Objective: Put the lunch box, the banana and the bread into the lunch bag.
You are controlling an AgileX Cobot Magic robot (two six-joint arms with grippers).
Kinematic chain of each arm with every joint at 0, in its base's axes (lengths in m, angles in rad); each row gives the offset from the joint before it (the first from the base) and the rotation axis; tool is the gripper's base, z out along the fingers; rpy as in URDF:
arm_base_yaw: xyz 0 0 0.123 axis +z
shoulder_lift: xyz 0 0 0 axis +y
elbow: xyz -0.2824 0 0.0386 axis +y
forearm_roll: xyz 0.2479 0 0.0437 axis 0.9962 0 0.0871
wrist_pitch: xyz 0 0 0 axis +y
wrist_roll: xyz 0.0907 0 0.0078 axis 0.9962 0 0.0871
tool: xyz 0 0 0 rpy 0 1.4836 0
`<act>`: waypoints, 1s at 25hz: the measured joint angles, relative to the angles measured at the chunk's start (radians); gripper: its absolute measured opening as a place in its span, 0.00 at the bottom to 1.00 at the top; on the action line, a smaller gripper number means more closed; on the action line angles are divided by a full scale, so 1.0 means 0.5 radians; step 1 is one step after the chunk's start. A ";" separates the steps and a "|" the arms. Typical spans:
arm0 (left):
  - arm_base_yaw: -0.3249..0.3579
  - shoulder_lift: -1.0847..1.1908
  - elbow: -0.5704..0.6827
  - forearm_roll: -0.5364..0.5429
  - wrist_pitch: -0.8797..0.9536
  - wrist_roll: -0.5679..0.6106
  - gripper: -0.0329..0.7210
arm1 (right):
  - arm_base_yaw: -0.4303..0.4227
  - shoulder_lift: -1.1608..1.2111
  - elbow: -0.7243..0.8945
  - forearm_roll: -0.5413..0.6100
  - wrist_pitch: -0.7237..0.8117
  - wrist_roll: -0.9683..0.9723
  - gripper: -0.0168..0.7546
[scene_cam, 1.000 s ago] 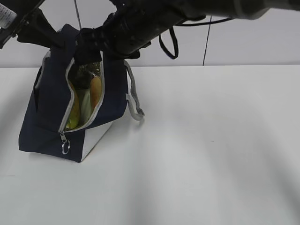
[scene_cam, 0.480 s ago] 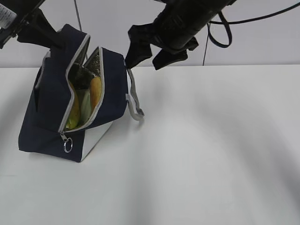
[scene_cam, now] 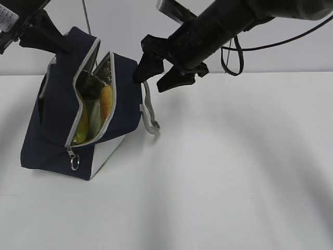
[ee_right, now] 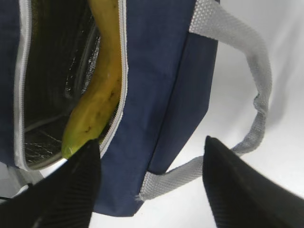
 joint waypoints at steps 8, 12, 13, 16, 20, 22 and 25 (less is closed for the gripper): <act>0.000 0.000 0.000 0.000 0.000 0.000 0.04 | 0.000 0.148 -0.005 0.332 -0.035 -0.159 0.56; 0.000 0.000 0.000 0.000 0.000 0.000 0.04 | 0.000 0.218 -0.019 0.475 -0.047 -0.203 0.49; 0.000 0.000 0.000 0.000 0.000 0.000 0.04 | 0.000 0.232 -0.019 0.493 -0.050 -0.216 0.46; 0.000 0.000 0.000 0.002 0.000 0.000 0.04 | 0.000 0.249 -0.019 0.506 -0.064 -0.247 0.33; 0.000 0.000 0.000 0.004 0.000 0.001 0.04 | 0.000 0.249 -0.022 0.518 -0.068 -0.296 0.13; 0.000 0.000 0.000 0.004 0.000 0.001 0.04 | 0.000 0.249 -0.022 0.523 -0.071 -0.320 0.04; 0.000 0.000 0.000 0.004 0.000 0.001 0.04 | 0.000 0.249 -0.057 0.519 -0.045 -0.331 0.02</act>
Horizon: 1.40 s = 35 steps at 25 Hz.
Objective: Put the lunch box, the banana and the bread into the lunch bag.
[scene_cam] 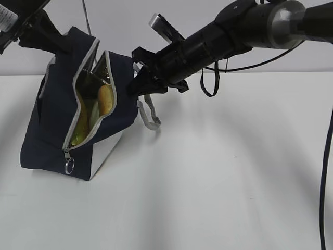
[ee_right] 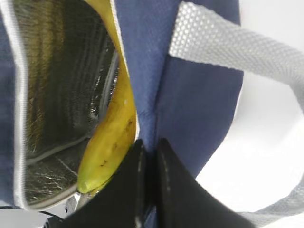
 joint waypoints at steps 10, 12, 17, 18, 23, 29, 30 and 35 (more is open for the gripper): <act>-0.014 0.000 0.000 -0.276 -0.002 0.121 0.04 | -0.001 -0.144 -0.352 -0.524 0.233 0.290 0.02; -0.061 0.001 0.000 -0.283 -0.006 0.129 0.04 | -0.018 -0.198 -0.415 -0.615 0.284 0.348 0.02; -0.231 0.003 0.002 -0.312 -0.145 0.150 0.04 | -0.078 -0.254 -0.527 -0.820 0.409 0.502 0.02; -0.262 0.006 0.002 -0.319 -0.179 0.153 0.04 | -0.088 -0.258 -0.536 -0.870 0.425 0.530 0.02; -0.332 0.092 0.002 -0.369 -0.326 0.157 0.04 | -0.103 -0.258 -0.540 -1.074 0.467 0.572 0.02; -0.333 0.219 0.002 -0.468 -0.412 0.157 0.04 | -0.103 -0.258 -0.540 -1.111 0.467 0.582 0.02; -0.334 0.227 0.002 -0.478 -0.412 0.157 0.04 | -0.103 -0.258 -0.540 -1.111 0.467 0.583 0.02; -0.334 0.242 0.000 -0.520 -0.412 0.168 0.04 | -0.103 -0.258 -0.540 -1.111 0.469 0.583 0.02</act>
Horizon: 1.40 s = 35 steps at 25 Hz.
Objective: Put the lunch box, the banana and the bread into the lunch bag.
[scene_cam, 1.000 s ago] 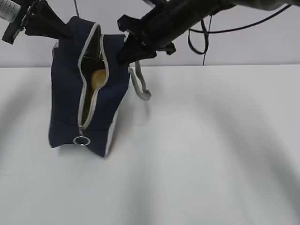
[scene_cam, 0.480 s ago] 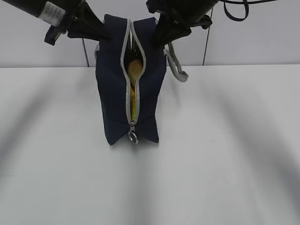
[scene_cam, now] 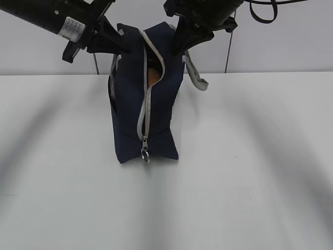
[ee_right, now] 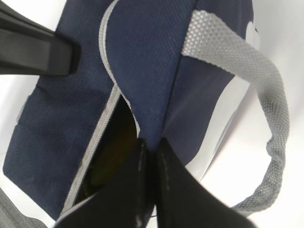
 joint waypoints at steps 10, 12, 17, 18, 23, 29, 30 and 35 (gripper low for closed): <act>0.000 0.003 -0.112 -0.041 -0.001 0.118 0.04 | 0.000 0.000 0.000 0.000 -0.053 0.003 0.02; 0.000 0.003 -0.137 -0.039 -0.001 0.123 0.04 | 0.000 0.000 0.000 0.000 -0.060 0.003 0.02; 0.000 0.003 -0.154 -0.039 -0.015 0.127 0.04 | 0.000 -0.009 0.000 0.000 -0.152 0.003 0.02; 0.000 0.003 -0.154 -0.039 -0.017 0.131 0.04 | 0.000 -0.013 0.000 -0.005 -0.173 0.003 0.02; 0.000 0.025 -0.159 -0.041 -0.028 0.131 0.04 | 0.000 -0.027 0.000 -0.006 -0.187 0.003 0.02; 0.000 0.088 -0.159 -0.049 -0.046 0.131 0.04 | 0.000 -0.027 0.000 -0.048 -0.158 0.003 0.02; 0.000 0.088 -0.159 -0.053 -0.046 0.131 0.04 | 0.000 -0.027 -0.004 -0.063 -0.145 0.003 0.02; 0.000 0.090 -0.159 -0.056 -0.029 0.131 0.04 | 0.000 -0.020 -0.009 -0.099 -0.016 0.013 0.01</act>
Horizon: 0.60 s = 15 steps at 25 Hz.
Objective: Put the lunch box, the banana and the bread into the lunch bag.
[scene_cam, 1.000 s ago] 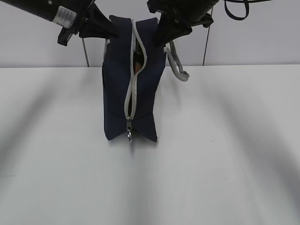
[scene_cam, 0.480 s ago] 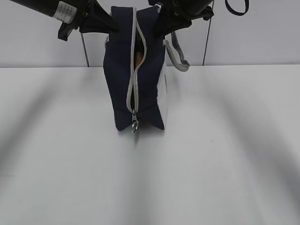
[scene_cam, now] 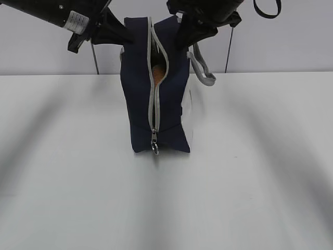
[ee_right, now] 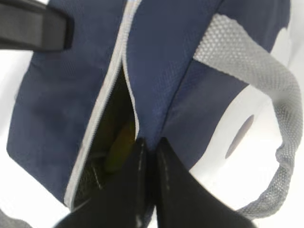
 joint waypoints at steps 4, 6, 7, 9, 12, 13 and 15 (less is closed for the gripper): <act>0.000 0.000 0.000 0.034 0.056 -0.002 0.04 | 0.000 0.017 0.000 -0.029 0.054 0.008 0.01; 0.000 0.000 0.000 0.087 0.078 -0.026 0.04 | 0.000 0.023 0.000 -0.046 0.057 0.020 0.01; 0.000 0.000 0.000 0.116 0.087 -0.039 0.04 | 0.000 0.030 0.000 -0.046 0.062 0.024 0.01; 0.000 0.000 0.000 0.156 0.097 -0.054 0.04 | 0.000 0.043 0.000 -0.046 0.062 0.033 0.01; 0.000 0.000 -0.007 0.193 0.103 -0.062 0.04 | 0.000 0.067 -0.003 -0.046 0.062 0.049 0.01; 0.000 0.000 -0.009 0.196 0.106 -0.062 0.04 | 0.000 0.072 -0.005 -0.050 0.062 0.049 0.01; 0.000 0.001 -0.011 0.200 0.110 -0.065 0.04 | 0.000 0.080 -0.005 -0.050 0.062 0.053 0.01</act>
